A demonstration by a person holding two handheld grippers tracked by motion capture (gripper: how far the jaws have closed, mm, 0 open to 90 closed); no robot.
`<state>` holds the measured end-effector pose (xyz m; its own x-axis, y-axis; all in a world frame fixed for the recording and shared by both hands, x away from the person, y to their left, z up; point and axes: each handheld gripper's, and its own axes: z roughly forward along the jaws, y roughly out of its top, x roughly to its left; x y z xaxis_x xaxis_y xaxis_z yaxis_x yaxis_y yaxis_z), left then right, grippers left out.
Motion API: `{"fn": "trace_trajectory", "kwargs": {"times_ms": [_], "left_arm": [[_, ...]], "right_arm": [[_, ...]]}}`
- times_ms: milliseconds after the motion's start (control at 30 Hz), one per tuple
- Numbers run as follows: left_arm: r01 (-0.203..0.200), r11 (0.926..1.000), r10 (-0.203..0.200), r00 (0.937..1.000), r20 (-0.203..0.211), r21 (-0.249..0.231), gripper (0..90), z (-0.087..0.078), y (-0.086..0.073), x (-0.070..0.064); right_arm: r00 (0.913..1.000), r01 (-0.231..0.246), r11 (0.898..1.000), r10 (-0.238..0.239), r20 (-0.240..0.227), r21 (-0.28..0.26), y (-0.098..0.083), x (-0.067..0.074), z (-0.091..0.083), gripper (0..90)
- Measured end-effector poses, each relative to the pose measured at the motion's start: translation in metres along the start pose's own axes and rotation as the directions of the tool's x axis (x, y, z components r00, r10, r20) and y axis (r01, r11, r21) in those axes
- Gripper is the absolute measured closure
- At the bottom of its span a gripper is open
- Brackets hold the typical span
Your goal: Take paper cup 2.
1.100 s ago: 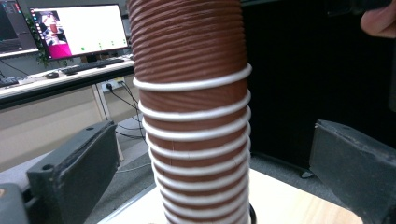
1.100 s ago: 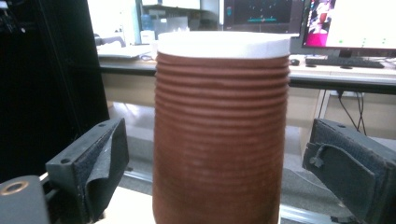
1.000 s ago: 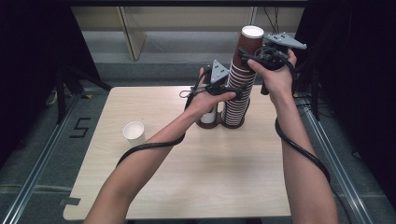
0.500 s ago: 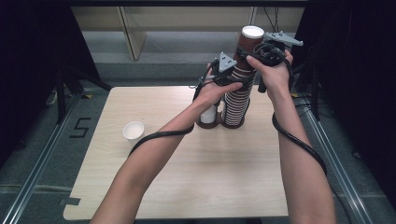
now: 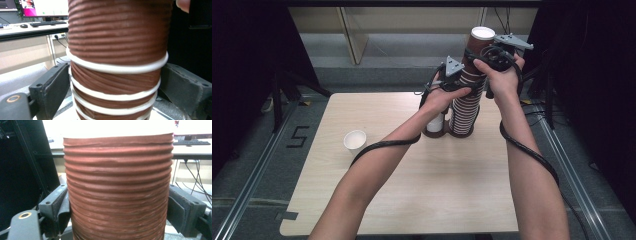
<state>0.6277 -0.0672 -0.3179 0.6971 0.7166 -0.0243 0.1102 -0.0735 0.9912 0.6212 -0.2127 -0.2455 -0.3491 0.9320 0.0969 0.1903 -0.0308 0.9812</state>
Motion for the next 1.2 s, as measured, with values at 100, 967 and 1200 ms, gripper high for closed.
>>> {"fn": "trace_trajectory", "kwargs": {"times_ms": [100,967,1200], "left_arm": [[0.003,1.0000,-0.003,1.0000,-0.002,-0.002,10.7,-0.001,0.001,0.000],[-0.080,0.9968,0.080,0.9968,-0.010,0.011,7.3,-0.015,0.002,-0.008],[-0.097,0.9952,0.098,0.9951,0.015,-0.009,3.9,-0.054,0.002,-0.018]], "right_arm": [[1.0000,-0.004,1.000,0.005,0.008,-0.025,0.004,0.000,-0.001,17.7],[0.9759,-0.218,0.924,0.208,-0.065,-0.314,0.044,-0.011,-0.046,18.9],[0.9714,-0.236,0.909,0.213,-0.105,-0.342,0.048,-0.018,-0.075,18.9]]}}
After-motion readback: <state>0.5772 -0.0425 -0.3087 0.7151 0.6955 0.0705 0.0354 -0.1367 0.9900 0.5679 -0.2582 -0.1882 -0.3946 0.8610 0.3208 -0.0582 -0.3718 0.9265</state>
